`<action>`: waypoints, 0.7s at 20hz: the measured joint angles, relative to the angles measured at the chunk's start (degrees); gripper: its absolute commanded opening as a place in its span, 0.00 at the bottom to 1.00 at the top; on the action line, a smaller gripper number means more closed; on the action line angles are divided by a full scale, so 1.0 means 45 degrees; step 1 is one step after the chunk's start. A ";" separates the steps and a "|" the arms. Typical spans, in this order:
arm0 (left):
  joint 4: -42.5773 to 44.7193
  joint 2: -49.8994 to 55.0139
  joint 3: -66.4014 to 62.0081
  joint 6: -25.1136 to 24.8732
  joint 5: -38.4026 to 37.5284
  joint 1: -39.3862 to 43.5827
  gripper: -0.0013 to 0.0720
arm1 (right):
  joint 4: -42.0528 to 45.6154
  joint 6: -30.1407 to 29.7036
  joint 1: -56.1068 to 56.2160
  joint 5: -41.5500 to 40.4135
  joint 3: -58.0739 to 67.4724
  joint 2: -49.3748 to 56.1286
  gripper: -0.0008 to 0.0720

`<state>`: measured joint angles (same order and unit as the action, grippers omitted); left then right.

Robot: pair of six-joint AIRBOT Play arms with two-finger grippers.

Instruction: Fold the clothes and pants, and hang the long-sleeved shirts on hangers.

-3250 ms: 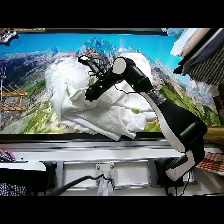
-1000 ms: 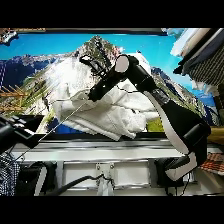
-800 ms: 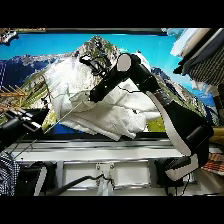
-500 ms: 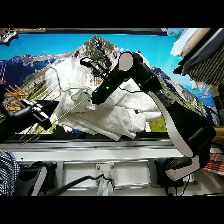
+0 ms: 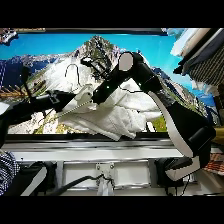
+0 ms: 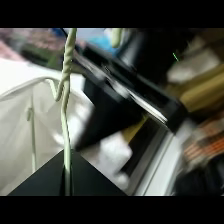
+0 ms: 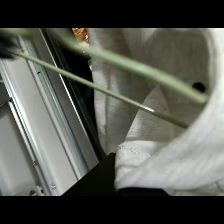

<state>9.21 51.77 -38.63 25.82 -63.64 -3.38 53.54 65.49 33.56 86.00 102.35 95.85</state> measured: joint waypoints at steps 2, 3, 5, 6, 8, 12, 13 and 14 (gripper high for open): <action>-0.1472 0.1472 0.0000 -0.0835 -0.0418 -0.0078 0.04 | -0.0194 0.0000 0.0000 0.0243 0.0000 -0.0034 0.05; -0.2200 0.2259 0.0000 -0.1200 -0.0743 -0.0102 0.04 | -0.0238 0.0000 0.0000 0.0296 0.0000 -0.0078 0.05; -0.3580 0.3745 0.0000 -0.1846 -0.1404 -0.0121 0.04 | -0.0340 0.0000 0.0000 0.0403 0.0000 -0.0194 0.05; -0.4211 0.4420 -0.0010 -0.2152 -0.1787 -0.0121 0.04 | -0.0379 0.0000 0.0000 0.0471 0.0000 -0.0282 0.05; -0.5285 0.5746 -0.0180 -0.2652 -0.2584 -0.0121 0.04 | -0.0466 0.0005 0.0000 0.0481 0.0000 -0.0471 0.05; -0.6241 0.8009 -0.1234 -0.3094 -0.4707 -0.0024 0.04 | -0.0816 0.0243 0.0000 0.0636 0.0000 -0.0947 0.05; -0.6363 0.8514 -0.1613 -0.3133 -0.5280 0.0044 0.04 | -0.1049 0.0262 0.0000 0.0733 0.0000 -0.1064 0.05; -0.6450 0.8947 -0.1962 -0.3172 -0.5790 0.0121 0.04 | -0.1311 0.0350 0.0000 0.0845 0.0000 -0.1200 0.05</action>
<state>-19.81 92.03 -47.46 11.55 -89.69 -2.83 47.64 67.07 33.56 89.80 102.35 90.45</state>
